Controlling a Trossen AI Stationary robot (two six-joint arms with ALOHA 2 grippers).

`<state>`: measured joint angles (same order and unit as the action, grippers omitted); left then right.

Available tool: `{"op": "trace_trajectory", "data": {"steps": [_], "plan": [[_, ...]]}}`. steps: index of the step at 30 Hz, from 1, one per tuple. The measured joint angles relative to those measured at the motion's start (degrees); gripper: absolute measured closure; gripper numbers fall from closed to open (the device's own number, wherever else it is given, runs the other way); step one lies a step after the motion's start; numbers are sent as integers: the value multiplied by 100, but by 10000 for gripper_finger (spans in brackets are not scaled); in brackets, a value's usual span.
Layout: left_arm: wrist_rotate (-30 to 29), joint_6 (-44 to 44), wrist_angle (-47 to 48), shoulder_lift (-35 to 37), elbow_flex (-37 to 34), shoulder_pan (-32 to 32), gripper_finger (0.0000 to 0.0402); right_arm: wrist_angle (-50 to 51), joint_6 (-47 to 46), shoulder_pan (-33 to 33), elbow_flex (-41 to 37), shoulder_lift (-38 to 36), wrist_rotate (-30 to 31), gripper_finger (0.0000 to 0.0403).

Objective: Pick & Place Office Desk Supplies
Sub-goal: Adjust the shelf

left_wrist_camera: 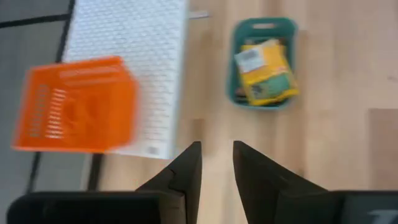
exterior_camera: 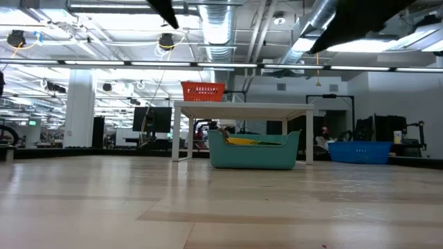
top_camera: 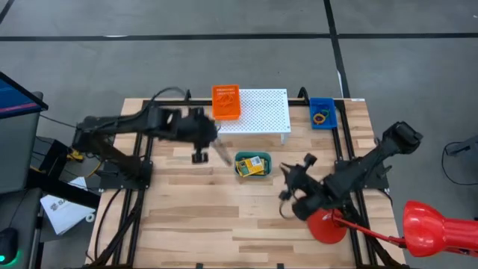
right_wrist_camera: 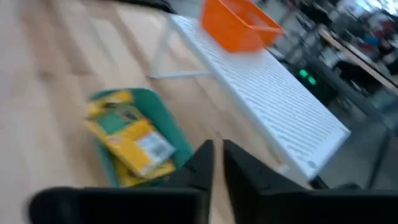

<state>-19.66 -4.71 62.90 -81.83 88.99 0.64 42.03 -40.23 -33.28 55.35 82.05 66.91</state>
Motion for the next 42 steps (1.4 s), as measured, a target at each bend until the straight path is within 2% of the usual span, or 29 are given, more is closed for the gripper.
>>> {"op": "trace_trajectory", "data": {"steps": [2, 4, 7, 11, 15, 17, 21, 28, 34, 42], "plan": [[-34, 260, -513, 385, -650, -341, 318, 158, -33, 306, 0, -111, -68, 394], [-169, 405, -1194, 735, -1278, -681, 325, 207, -34, 670, -2, -283, -125, 394], [-684, 564, -2268, 1230, -2177, -1137, 341, 378, -68, 1411, -1, -638, -372, 400], [-1275, 699, -3696, 1873, -3205, -1548, 368, 666, -260, 2765, 0, -1203, -1328, 401], [-1339, 652, -4888, 2390, -3997, -1781, 394, 686, 9, 4141, -2, -1504, -2472, 402], [-1330, 492, -5242, 2556, -4135, -1801, 399, 605, 234, 4797, 0, -1508, -2918, 402], [-1344, 627, -5370, 2721, -4148, -1796, 399, 292, 705, 5869, -2, -1282, -3724, 402], [-1339, 621, -5375, 2612, -4158, -1797, 401, -242, 1180, 7127, 0, -625, -4760, 403], [-1337, 608, -5399, 2590, -4155, -1794, 401, -434, 1383, 7537, 65, -145, -5042, 403], [-1336, 557, -5397, 2588, -4155, -1794, 401, -437, 1533, 7275, 899, 452, -5050, 403]]}}
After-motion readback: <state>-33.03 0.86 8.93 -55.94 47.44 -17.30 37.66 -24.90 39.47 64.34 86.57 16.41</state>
